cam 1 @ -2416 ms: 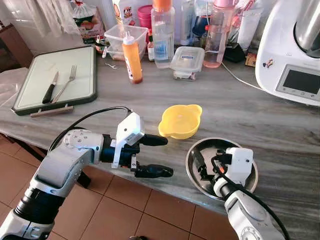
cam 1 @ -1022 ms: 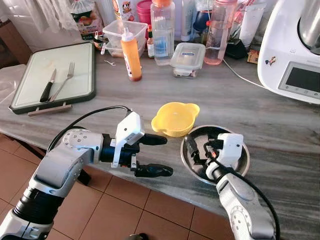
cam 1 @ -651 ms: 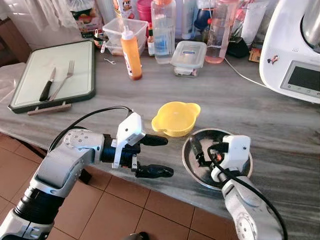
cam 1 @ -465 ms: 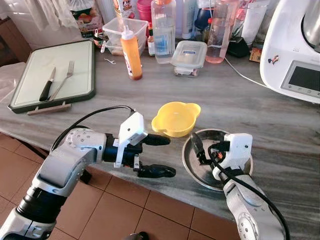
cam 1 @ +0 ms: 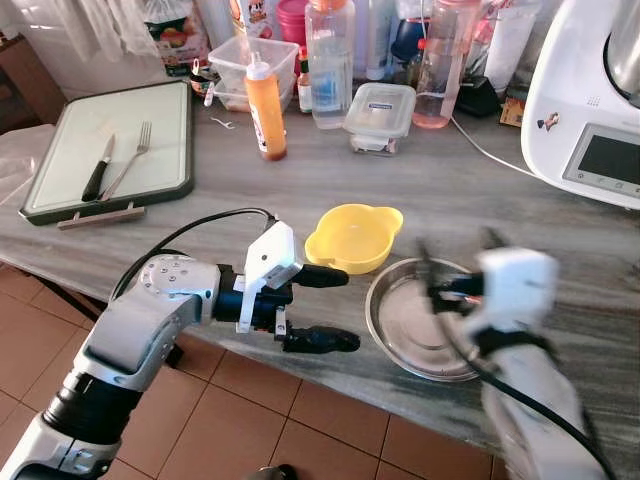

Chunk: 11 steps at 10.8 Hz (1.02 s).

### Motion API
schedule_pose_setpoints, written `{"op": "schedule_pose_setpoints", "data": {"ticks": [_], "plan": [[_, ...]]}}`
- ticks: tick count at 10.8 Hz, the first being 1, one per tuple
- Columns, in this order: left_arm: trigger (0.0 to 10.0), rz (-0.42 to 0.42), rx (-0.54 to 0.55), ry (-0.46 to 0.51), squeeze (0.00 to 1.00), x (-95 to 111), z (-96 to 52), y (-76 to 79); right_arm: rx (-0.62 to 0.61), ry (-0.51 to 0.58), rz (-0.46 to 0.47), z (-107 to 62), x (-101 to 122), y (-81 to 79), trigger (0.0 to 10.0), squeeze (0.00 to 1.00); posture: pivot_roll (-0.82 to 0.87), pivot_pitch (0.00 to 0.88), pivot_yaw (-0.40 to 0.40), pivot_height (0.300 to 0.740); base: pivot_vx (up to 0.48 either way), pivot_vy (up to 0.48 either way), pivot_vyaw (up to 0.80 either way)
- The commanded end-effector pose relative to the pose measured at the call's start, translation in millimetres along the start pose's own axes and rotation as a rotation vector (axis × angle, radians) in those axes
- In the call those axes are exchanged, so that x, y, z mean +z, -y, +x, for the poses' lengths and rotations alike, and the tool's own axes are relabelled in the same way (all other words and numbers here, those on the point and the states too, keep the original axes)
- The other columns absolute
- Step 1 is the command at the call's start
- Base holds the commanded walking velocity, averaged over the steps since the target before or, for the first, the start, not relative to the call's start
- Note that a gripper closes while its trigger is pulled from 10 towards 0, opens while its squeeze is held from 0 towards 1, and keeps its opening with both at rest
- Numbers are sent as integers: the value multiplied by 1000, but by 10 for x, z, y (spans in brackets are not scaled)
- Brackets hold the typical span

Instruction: Setting the table

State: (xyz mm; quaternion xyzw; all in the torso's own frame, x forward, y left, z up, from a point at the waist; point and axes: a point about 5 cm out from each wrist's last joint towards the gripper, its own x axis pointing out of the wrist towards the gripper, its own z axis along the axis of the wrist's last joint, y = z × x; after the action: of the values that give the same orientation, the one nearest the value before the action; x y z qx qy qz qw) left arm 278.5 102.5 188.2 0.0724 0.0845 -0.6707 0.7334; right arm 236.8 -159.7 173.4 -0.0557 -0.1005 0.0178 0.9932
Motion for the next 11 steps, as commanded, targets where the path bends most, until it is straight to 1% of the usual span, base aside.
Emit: {"op": "schedule_pose_setpoints", "data": {"ticks": [1,2,3,4,5,6,7,8,9,10,11], "plan": [[10000,3,33,40,255,67,0,-41,-69,29,-38,-74,80,117,10000,0,37,93,57,740,0,0,0],[10000,13,82,76,290,95,25,-88,-120,50,-80,-144,134,210,10000,0,28,84,52,740,0,0,0],[10000,14,129,116,259,121,49,-131,-171,58,-98,-205,177,290,10000,0,21,76,49,740,0,0,0],[10000,12,153,142,243,140,62,-152,-194,50,-111,-236,175,319,10000,0,20,67,45,740,0,0,0],[10000,15,241,207,0,197,72,-209,-222,22,-119,-341,139,353,10000,0,16,59,41,740,0,0,0],[10000,23,303,229,0,205,89,-240,-228,8,-114,-376,119,353,10000,0,15,56,39,740,0,0,0],[10000,34,475,283,0,198,92,-319,-228,4,-106,-386,116,314,10000,0,10,57,42,740,0,0,0],[10000,35,645,303,0,133,85,-386,-231,15,-110,-370,122,291,10000,0,11,56,42,740,0,0,0],[10000,68,778,297,0,99,69,-428,-235,17,-110,-358,120,286,10000,0,10,56,42,740,0,0,0],[10000,106,913,362,0,161,-39,-473,-233,18,-120,-335,110,287,10000,0,13,53,39,740,0,0,0],[10000,129,1018,353,0,122,-156,-511,-228,15,-125,-325,93,293,10000,0,20,49,30,740,0,0,0]]}}
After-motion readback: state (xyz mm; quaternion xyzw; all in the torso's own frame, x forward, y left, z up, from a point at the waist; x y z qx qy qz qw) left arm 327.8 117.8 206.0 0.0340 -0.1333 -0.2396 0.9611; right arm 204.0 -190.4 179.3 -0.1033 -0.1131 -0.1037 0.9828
